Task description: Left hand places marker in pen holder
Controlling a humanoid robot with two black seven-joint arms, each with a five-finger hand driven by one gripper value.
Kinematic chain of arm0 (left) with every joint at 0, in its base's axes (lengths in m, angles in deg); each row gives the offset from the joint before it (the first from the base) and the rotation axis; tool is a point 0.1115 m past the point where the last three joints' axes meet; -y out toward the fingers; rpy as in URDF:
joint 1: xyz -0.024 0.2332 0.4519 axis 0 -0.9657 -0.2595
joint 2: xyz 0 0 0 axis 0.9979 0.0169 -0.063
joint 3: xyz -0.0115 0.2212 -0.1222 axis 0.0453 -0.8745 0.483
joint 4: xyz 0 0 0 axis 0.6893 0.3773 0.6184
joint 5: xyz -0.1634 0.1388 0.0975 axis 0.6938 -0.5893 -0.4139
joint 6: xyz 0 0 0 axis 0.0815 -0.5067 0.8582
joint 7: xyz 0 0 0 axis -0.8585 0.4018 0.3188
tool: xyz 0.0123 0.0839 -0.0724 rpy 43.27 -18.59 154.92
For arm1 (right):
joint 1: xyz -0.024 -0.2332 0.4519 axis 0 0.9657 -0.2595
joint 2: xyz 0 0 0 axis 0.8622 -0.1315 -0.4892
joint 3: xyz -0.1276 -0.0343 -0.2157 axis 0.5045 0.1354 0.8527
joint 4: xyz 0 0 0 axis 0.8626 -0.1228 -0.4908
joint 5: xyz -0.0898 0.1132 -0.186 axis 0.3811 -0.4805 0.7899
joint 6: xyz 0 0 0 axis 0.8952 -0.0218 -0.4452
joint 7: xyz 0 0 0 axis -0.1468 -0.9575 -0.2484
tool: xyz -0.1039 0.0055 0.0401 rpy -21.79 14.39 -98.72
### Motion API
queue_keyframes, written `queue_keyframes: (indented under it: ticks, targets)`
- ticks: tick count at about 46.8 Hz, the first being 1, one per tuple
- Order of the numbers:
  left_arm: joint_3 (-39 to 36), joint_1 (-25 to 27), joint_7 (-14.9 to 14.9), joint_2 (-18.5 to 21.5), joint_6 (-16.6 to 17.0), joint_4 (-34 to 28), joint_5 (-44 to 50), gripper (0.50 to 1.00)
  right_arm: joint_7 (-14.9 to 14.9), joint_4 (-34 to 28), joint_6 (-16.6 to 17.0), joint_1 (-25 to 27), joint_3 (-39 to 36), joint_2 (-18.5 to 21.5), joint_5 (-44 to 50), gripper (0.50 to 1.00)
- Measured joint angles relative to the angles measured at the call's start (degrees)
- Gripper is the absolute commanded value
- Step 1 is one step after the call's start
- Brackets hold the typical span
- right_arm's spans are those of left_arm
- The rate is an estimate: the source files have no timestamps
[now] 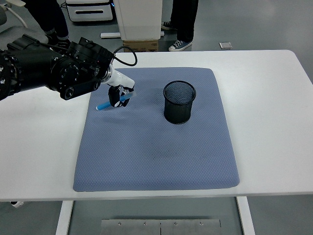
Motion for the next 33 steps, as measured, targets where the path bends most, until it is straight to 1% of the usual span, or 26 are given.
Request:
queue_keyframes:
  ticks: [14, 30, 33]
  targets:
    - [0.6, 0.3, 0.0, -0.1, 0.0, 0.0, 0.2, 0.500, 0.0, 0.0, 0.0, 0.0, 0.0, 0.0, 0.0, 1.000]
    - [0.3, -1.0, 0.0, -0.5, 0.0, -0.1, 0.0, 0.500, 0.0, 0.0, 0.0, 0.0, 0.0, 0.0, 0.0, 1.000]
    - [0.2, -1.5, 0.0, -0.5, 0.1, -0.1, -0.1, 0.537, 0.0, 0.0, 0.0, 0.0, 0.0, 0.0, 0.0, 1.000]
